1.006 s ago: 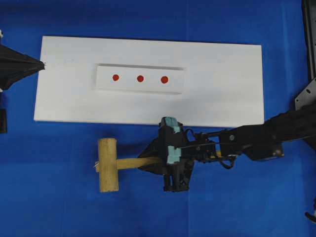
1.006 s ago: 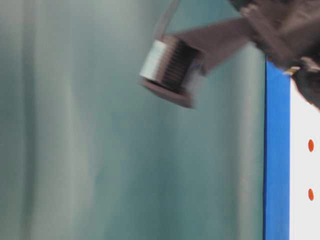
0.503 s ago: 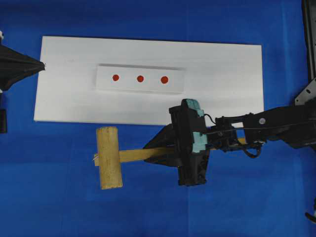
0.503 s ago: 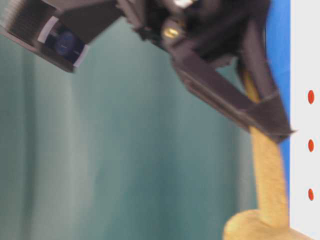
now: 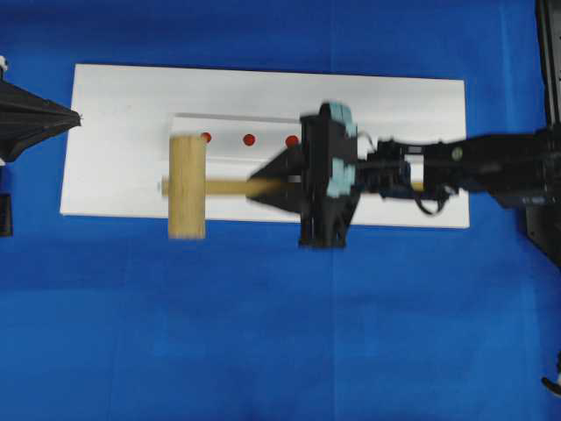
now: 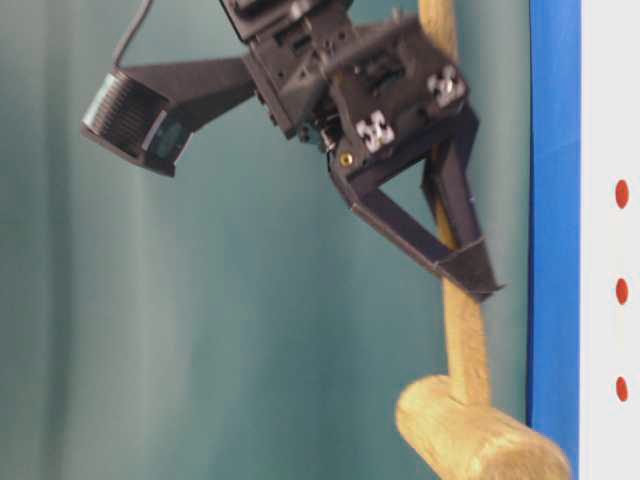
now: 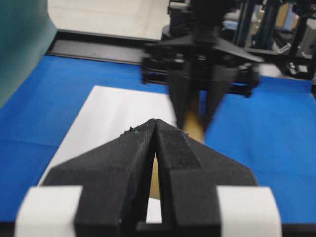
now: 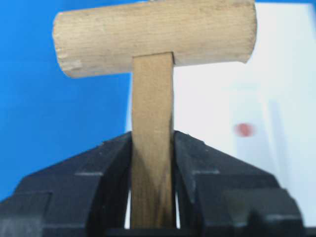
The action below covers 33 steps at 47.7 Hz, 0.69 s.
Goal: Hit the mark with a hammer.
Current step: 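Lift the mallet with the right gripper over the white board, then rotate the held mallet so its head points upward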
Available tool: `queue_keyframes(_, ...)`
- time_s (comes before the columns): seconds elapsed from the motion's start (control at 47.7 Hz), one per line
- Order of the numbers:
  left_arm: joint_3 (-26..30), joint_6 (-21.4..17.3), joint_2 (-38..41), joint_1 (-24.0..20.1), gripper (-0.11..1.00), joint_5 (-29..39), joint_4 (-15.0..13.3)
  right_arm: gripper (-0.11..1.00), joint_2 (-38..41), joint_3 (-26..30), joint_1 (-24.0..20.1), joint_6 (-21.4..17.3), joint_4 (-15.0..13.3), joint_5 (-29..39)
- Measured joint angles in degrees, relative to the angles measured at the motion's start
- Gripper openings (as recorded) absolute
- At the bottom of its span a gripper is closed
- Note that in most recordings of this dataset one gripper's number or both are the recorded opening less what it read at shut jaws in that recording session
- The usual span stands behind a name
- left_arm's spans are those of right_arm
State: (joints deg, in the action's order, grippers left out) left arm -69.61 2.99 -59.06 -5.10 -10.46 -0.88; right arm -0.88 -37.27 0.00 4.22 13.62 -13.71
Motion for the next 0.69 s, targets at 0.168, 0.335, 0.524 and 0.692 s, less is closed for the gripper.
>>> queue_keyframes(0.168, 0.0, 0.6, 0.0, 0.0, 0.0, 0.0, -0.1, 0.1, 0.0, 0.4, 3.4, 4.6, 0.0, 0.0)
queue_keyframes(0.335, 0.0, 1.1, 0.0, 0.0, 0.0, 0.0, -0.1, 0.1, 0.0, 0.9, 3.8, 7.5, -0.2, -0.1)
queue_keyframes(0.524, -0.1, 1.7, 0.0, 0.0, 0.0, -0.2, -0.1, 0.1, -0.8, 0.9, 3.8, 17.4, -2.0, -3.6)
queue_keyframes(0.692, -0.1, 3.8, 0.0, -0.1, 0.0, -0.3, -0.1, 0.1, -1.1, 0.9, 3.9, 30.8, -2.5, -8.5)
